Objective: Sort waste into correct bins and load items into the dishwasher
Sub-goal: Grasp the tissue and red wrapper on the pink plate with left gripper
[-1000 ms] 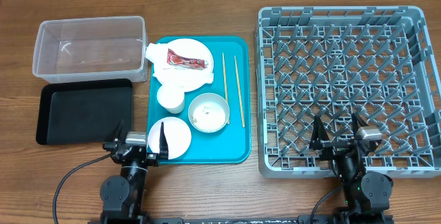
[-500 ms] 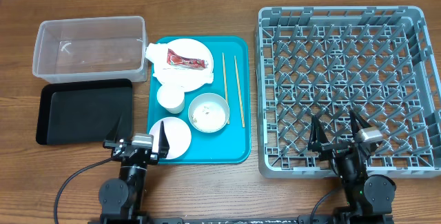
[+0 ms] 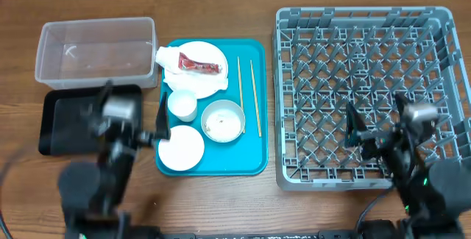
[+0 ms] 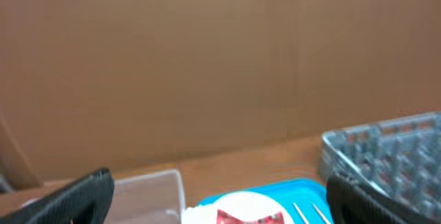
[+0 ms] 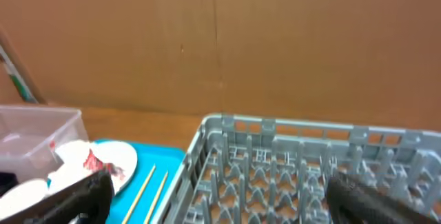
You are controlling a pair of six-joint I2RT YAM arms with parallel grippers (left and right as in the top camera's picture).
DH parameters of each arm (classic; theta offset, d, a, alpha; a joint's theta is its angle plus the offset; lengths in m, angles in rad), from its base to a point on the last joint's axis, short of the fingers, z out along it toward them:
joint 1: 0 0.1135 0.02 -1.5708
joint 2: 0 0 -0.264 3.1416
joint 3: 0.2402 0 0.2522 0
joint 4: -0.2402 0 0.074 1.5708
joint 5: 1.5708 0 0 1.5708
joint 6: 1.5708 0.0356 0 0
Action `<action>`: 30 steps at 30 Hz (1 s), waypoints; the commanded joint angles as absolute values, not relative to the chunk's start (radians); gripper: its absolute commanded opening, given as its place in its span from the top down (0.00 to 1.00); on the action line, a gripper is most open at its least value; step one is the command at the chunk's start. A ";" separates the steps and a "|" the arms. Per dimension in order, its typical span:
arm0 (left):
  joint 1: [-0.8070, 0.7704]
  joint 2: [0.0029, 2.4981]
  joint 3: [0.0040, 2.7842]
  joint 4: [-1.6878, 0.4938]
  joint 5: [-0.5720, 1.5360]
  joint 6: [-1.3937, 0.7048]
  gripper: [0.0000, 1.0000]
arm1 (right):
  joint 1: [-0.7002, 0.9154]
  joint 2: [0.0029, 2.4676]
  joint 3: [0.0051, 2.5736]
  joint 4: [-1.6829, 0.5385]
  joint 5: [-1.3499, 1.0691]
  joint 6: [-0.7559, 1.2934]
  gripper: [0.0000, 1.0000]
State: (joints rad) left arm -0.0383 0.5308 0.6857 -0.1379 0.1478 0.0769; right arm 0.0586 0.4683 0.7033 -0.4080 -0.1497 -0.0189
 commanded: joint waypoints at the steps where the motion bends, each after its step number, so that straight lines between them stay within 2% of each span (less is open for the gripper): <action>1: -0.033 0.892 1.044 -0.282 0.303 0.109 0.00 | 0.051 0.644 0.891 -0.493 -0.121 -0.035 0.00; 5: -0.033 1.339 1.518 -0.602 0.527 0.204 0.00 | 0.051 0.893 1.120 -0.691 -0.126 -0.034 0.00; 8: -0.033 1.623 1.850 -0.900 0.543 0.297 0.00 | 0.051 1.008 1.208 -0.751 -0.141 -0.030 0.00; 10: -0.033 1.837 2.069 -1.122 0.515 0.448 0.00 | 0.051 1.078 1.212 -0.758 -0.178 -0.023 0.00; 15: -0.042 2.058 2.138 -1.184 0.537 0.531 0.00 | 0.051 1.180 1.212 -0.775 -0.258 -0.023 0.00; 17: -0.059 2.133 2.137 -1.216 0.573 0.719 0.00 | 0.051 1.222 1.212 -0.780 -0.264 -0.023 0.00; 19: -0.082 2.188 2.137 -1.214 0.501 0.773 0.00 | 0.051 1.256 1.212 -0.789 -0.264 -0.023 0.00; 22: -0.134 2.270 2.137 -1.210 0.211 0.852 0.00 | 0.051 1.286 1.212 -0.806 -0.264 -0.023 0.00; 23: -0.144 2.288 2.137 -1.208 0.173 0.859 0.00 | 0.051 1.289 1.212 -0.809 -0.264 -0.023 0.00; 30: -0.166 2.402 2.119 -1.213 0.102 0.861 0.03 | 0.051 1.292 1.212 -0.814 -0.263 -0.023 0.00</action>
State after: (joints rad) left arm -0.1726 2.3543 2.1120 -1.2087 0.1665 0.8272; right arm 0.0586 1.2934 1.1885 -0.8139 -0.2581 -0.0261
